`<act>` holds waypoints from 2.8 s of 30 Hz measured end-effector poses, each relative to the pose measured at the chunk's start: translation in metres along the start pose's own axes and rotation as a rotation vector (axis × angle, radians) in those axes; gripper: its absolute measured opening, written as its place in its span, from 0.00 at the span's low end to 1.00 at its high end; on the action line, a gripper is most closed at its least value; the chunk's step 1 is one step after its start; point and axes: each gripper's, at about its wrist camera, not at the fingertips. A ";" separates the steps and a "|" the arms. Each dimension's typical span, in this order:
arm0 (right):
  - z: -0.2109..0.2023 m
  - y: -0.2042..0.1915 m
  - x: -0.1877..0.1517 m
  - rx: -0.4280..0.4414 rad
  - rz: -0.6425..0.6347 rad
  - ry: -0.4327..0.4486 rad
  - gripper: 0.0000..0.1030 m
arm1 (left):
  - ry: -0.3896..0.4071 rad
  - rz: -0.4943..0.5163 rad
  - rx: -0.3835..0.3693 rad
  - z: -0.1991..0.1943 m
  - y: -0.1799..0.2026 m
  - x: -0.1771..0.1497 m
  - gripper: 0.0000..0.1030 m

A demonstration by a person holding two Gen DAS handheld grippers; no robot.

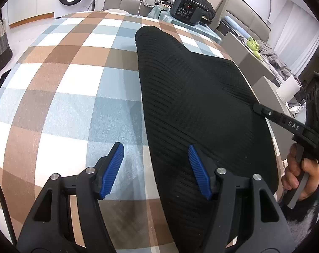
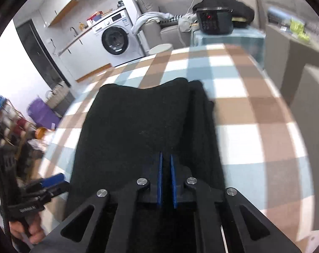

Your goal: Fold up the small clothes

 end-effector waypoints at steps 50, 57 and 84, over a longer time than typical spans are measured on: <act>-0.051 0.034 -0.086 0.123 0.123 -0.114 0.22 | 0.051 0.047 0.008 0.051 -0.017 0.086 0.43; -0.067 0.013 -0.085 0.121 0.017 -0.053 0.05 | 0.023 0.016 0.003 0.019 -0.012 0.034 0.43; -0.050 0.046 -0.101 0.074 0.150 -0.072 0.34 | -0.043 0.038 -0.017 -0.016 0.023 -0.037 0.45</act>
Point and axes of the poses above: each gripper's, at about its wrist camera, not at the fingertips, and z roughly the way its jaws point, y to its right, x to its top, and after that the axes turned 11 degrees about z, right-handed
